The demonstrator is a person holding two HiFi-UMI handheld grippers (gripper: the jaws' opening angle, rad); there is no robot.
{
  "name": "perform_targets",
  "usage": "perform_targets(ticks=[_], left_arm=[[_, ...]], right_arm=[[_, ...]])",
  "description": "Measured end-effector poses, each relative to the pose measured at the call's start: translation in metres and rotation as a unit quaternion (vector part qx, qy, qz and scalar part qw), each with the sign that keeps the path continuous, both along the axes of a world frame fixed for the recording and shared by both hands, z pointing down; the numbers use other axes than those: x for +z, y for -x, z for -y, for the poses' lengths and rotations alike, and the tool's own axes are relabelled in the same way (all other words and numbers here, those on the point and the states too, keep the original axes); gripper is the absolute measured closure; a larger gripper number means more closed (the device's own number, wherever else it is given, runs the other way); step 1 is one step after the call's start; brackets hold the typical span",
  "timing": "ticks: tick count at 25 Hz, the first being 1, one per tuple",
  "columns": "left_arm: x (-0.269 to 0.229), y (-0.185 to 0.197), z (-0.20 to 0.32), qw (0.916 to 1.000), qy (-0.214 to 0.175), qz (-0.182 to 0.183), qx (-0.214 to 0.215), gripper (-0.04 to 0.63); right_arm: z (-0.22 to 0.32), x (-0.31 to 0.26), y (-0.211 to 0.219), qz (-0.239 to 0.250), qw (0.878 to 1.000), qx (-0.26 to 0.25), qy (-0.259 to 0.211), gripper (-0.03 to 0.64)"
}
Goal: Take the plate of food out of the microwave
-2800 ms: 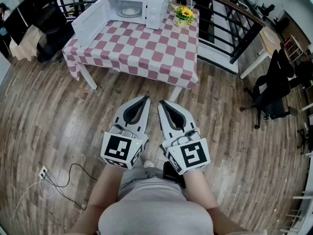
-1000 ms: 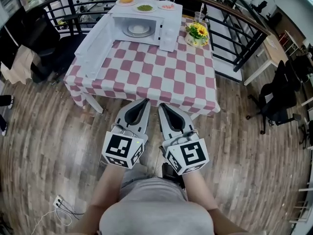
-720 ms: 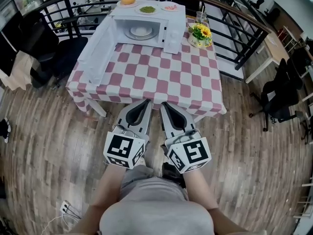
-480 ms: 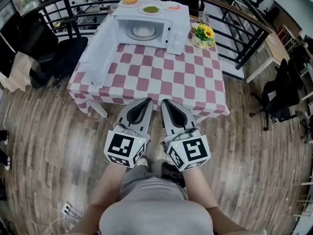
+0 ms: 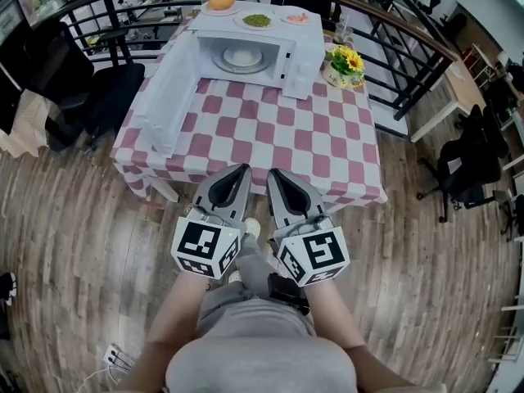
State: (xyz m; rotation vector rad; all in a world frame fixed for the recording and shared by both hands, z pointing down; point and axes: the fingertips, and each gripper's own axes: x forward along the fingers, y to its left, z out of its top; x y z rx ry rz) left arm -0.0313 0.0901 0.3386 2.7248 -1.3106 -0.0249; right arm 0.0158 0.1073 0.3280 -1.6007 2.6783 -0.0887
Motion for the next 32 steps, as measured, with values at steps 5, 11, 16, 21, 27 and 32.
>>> perform_targets(ticks=[5, 11, 16, 21, 27, 32], left_arm=[[0.002, 0.009, 0.036, 1.0000, 0.007, -0.004, -0.002, 0.594], [0.004, 0.015, 0.083, 0.9999, 0.012, -0.006, -0.007, 0.594], [0.003, 0.017, 0.122, 0.9997, 0.018, -0.014, -0.011, 0.594], [0.009, 0.019, 0.162, 0.9995, 0.025, -0.013, -0.016, 0.594], [0.017, 0.014, 0.203, 0.9992, 0.039, -0.006, -0.011, 0.594], [0.025, 0.010, 0.234, 0.9987, 0.049, -0.003, -0.011, 0.594]], right_arm=[[0.033, 0.007, 0.005, 0.002, 1.000, -0.002, 0.007, 0.591], [0.077, 0.012, 0.011, 0.006, 1.000, -0.005, 0.014, 0.592], [0.119, 0.014, 0.010, 0.016, 1.000, -0.006, 0.020, 0.591], [0.158, 0.016, 0.012, 0.020, 1.000, -0.011, 0.019, 0.591], [0.200, 0.023, 0.008, 0.019, 0.999, -0.007, 0.033, 0.591], [0.231, 0.026, 0.004, 0.026, 0.999, -0.008, 0.040, 0.591]])
